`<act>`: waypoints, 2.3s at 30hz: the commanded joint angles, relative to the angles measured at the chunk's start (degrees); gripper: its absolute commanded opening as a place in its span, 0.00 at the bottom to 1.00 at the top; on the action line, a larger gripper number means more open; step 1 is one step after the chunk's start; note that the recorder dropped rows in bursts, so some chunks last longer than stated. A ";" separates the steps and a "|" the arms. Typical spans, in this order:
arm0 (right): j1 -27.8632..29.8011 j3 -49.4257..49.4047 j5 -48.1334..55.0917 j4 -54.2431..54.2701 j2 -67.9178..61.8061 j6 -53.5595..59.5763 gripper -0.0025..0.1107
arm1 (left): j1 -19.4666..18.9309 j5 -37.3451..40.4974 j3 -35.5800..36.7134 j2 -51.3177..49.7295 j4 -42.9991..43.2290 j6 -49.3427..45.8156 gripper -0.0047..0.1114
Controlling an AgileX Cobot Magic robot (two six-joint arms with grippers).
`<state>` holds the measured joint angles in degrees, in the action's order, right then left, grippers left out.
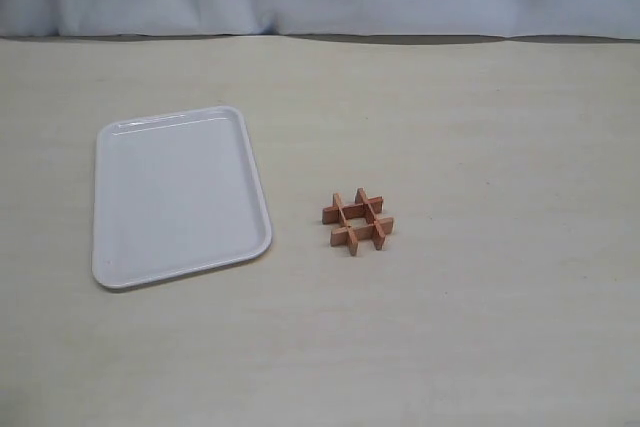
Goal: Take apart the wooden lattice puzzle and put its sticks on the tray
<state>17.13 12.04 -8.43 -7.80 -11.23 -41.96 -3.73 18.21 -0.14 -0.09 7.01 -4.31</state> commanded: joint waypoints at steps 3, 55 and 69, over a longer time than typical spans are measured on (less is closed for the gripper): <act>0.01 14.04 18.11 -9.54 -19.95 10.05 0.06 | 0.12 -0.75 0.14 0.09 -0.21 0.16 0.04; -33.26 39.27 27.61 6.53 -92.27 32.37 0.36 | 0.12 -0.75 0.14 0.09 -0.25 0.16 0.04; -32.98 39.27 23.32 6.53 -94.74 32.37 0.36 | 0.12 -0.75 0.14 0.09 -0.25 0.16 0.04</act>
<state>-16.13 51.12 16.14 -1.50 -105.92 -9.87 -3.73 18.21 -0.14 -0.09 7.01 -4.31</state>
